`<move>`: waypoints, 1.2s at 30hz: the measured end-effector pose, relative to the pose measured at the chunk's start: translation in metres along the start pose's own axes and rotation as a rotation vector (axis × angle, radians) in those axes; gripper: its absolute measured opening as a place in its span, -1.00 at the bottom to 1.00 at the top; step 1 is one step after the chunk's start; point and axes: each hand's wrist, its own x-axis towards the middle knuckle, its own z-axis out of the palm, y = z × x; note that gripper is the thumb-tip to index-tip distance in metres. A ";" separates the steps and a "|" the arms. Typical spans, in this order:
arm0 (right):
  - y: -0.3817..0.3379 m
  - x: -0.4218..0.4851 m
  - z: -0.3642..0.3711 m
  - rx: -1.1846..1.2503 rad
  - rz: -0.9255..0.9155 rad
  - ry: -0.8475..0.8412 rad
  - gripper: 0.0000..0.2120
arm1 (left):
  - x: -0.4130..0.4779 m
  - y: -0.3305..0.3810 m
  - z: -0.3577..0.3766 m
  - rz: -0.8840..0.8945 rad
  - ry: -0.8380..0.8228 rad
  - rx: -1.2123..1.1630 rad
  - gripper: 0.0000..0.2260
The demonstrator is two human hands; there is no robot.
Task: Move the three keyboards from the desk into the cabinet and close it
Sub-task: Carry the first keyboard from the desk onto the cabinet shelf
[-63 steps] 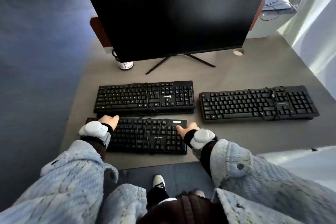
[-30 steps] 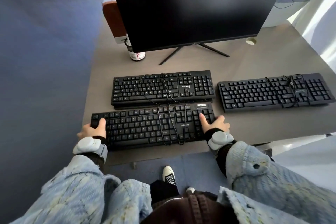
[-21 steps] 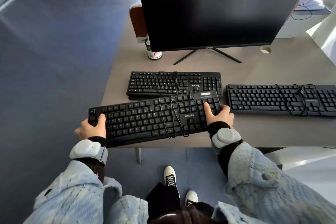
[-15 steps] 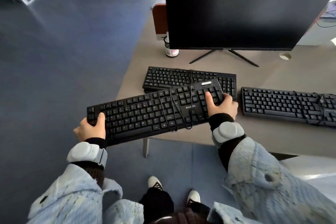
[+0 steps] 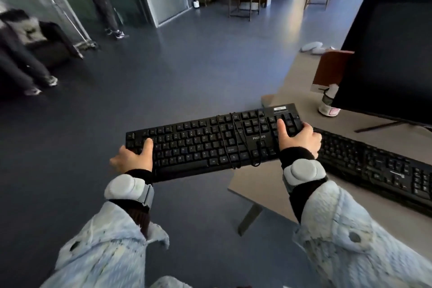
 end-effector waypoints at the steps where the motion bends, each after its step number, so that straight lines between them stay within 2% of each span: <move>1: -0.021 -0.010 0.025 0.009 -0.031 -0.024 -0.24 | 0.022 -0.001 -0.019 -0.008 0.035 -0.012 -0.48; 7: -0.091 -0.038 0.099 0.094 -0.136 -0.110 -0.26 | 0.086 -0.009 -0.073 -0.066 0.155 -0.057 -0.46; 14: -0.165 -0.066 0.193 0.058 -0.263 -0.256 -0.27 | 0.150 -0.033 -0.115 -0.208 0.289 -0.079 -0.44; 28: -0.307 -0.056 0.341 0.056 -0.461 -0.558 -0.27 | 0.254 -0.012 -0.127 -0.431 0.554 -0.089 -0.41; 36: -0.343 -0.093 0.416 0.025 -0.530 -0.707 -0.27 | 0.298 -0.038 -0.154 -0.512 0.657 -0.090 -0.38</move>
